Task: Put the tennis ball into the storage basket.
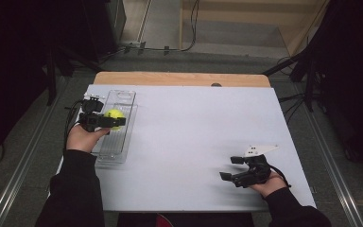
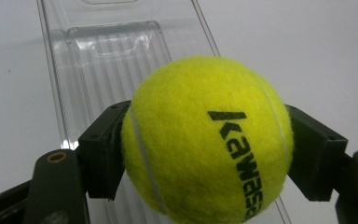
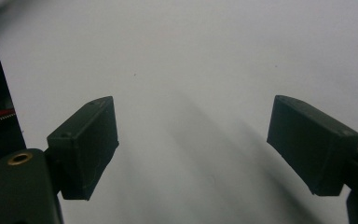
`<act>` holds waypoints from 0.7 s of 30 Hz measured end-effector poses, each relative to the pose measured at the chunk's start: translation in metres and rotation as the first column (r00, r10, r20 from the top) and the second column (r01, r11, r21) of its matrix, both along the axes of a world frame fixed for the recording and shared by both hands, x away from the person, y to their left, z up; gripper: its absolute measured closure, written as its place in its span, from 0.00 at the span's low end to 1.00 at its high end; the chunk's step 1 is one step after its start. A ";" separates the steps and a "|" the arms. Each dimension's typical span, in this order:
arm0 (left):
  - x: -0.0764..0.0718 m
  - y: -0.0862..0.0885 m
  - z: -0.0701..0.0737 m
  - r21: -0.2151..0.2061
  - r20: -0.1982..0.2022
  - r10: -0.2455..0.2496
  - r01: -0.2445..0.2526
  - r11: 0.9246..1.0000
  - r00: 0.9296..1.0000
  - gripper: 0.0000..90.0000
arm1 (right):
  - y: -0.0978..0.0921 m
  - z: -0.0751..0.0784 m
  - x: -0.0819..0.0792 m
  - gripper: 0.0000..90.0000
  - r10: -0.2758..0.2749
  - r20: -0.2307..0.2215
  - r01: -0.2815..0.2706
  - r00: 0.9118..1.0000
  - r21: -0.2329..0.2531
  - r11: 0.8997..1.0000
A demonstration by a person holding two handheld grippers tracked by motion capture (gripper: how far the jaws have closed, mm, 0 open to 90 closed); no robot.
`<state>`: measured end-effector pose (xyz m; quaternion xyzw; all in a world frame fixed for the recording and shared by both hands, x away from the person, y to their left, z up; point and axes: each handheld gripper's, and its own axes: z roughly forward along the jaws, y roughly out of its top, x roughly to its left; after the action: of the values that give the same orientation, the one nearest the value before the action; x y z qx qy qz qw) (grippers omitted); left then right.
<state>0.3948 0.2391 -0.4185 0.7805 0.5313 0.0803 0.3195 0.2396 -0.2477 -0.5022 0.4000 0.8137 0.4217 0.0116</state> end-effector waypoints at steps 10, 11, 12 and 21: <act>0.001 -0.001 -0.004 0.013 0.000 -0.009 0.009 1.000 1.000 0.28 | 0.000 0.000 0.000 0.16 0.000 0.002 0.000 1.000 0.000 1.000; 0.001 0.000 -0.003 0.008 0.005 -0.008 0.008 1.000 1.000 0.27 | 0.000 0.000 0.000 0.16 0.000 0.002 0.000 1.000 0.000 1.000; 0.001 0.001 -0.002 -0.006 0.016 0.000 0.000 1.000 1.000 0.26 | 0.000 0.000 0.000 0.16 0.000 0.004 0.000 1.000 0.001 1.000; -0.005 -0.002 0.011 -0.027 0.053 -0.020 0.021 0.999 0.998 0.24 | 0.000 0.000 0.000 0.16 0.003 0.004 -0.003 1.000 0.000 1.000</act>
<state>0.3901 0.2373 -0.4079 0.7791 0.5156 0.0902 0.3451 0.2396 -0.2475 -0.5019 0.3979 0.8143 0.4224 0.0127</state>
